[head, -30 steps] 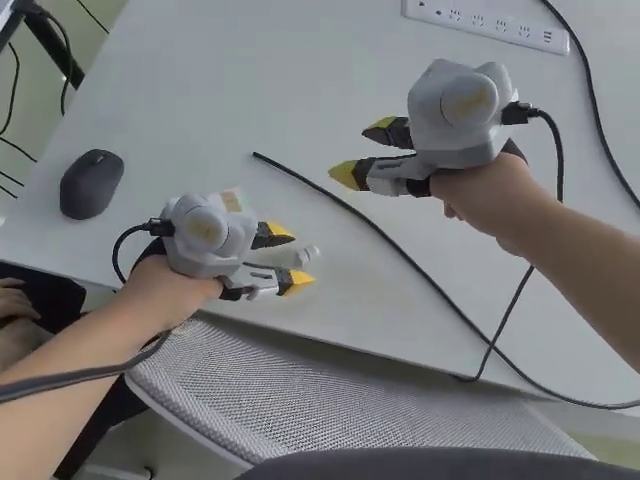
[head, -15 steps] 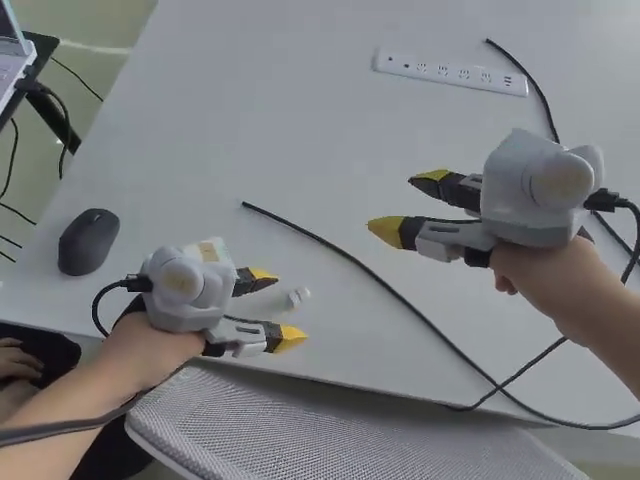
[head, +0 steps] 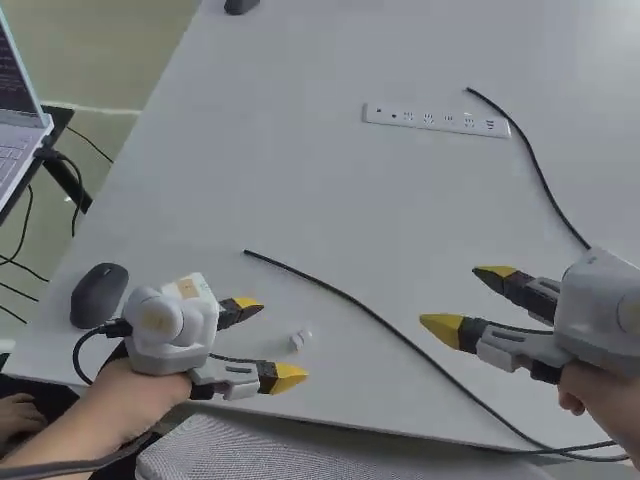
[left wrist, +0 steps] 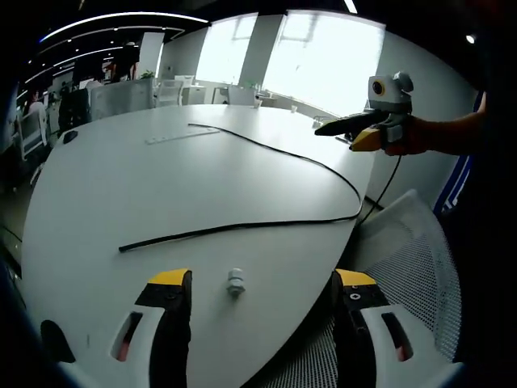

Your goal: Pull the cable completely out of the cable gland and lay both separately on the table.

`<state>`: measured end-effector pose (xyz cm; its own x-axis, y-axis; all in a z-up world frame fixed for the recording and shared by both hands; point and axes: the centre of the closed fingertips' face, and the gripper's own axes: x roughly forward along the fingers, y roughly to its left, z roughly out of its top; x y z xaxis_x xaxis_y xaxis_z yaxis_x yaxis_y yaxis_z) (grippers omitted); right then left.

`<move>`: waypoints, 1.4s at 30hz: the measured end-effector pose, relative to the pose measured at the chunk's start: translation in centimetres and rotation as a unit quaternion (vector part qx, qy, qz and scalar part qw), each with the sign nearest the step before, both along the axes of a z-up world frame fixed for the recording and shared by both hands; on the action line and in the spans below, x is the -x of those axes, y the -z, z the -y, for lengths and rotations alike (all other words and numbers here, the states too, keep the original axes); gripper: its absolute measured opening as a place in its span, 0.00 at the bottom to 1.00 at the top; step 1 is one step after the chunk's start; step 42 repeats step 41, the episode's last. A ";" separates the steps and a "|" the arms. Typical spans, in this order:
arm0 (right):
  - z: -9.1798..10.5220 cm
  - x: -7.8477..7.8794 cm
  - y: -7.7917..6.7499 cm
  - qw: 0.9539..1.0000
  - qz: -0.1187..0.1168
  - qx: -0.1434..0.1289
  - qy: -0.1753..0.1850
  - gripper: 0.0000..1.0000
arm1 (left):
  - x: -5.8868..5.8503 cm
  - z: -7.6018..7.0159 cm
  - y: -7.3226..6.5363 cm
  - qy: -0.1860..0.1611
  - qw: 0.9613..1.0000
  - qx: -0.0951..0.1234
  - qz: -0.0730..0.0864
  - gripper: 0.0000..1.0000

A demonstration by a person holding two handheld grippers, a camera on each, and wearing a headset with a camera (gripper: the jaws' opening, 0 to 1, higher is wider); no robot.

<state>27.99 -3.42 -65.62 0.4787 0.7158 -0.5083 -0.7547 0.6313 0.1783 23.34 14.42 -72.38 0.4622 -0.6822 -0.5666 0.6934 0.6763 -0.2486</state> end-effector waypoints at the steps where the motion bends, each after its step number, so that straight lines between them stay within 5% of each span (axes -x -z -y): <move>1: 0.3 0.2 0.1 1.000 -0.002 -0.001 0.004 0.63 | 0.0 -0.2 -0.3 -0.002 1.000 0.000 0.001 0.73; 10: 3.2 2.3 1.6 0.999 -0.033 -0.009 0.028 0.70 | 0.6 -0.8 -1.1 -0.016 1.000 0.006 -0.011 0.78; 19: 5.0 4.5 5.8 0.996 -0.044 0.076 -0.015 0.73 | 1.5 -1.4 -0.7 -0.021 0.999 -0.019 -0.036 0.84; 27: 4.6 5.4 6.5 0.994 -0.061 0.079 -0.042 0.75 | 2.8 -1.8 0.4 -0.020 0.996 -0.046 -0.073 0.87; 42: 4.4 5.9 6.6 0.994 -0.080 0.064 -0.044 0.81 | 2.7 -1.8 0.6 -0.024 0.995 -0.046 -0.082 0.92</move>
